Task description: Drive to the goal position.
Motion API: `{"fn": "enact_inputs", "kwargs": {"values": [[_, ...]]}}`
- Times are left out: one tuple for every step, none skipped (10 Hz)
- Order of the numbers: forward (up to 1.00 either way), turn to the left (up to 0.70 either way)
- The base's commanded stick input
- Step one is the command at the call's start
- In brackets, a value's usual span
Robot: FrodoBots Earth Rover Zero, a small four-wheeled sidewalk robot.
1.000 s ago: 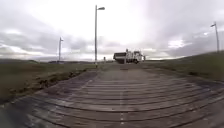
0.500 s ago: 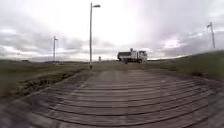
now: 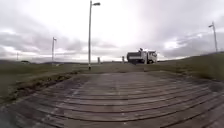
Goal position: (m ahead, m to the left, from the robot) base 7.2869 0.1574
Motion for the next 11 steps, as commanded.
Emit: {"fn": "enact_inputs", "kwargs": {"values": [[1.0, 0.0], [1.0, 0.0], [1.0, 0.0], [1.0, 0.0], [1.0, 0.0], [1.0, 0.0], [1.0, 0.0], [1.0, 0.0], [1.0, 0.0], [1.0, 0.0], [1.0, 0.0]]}}
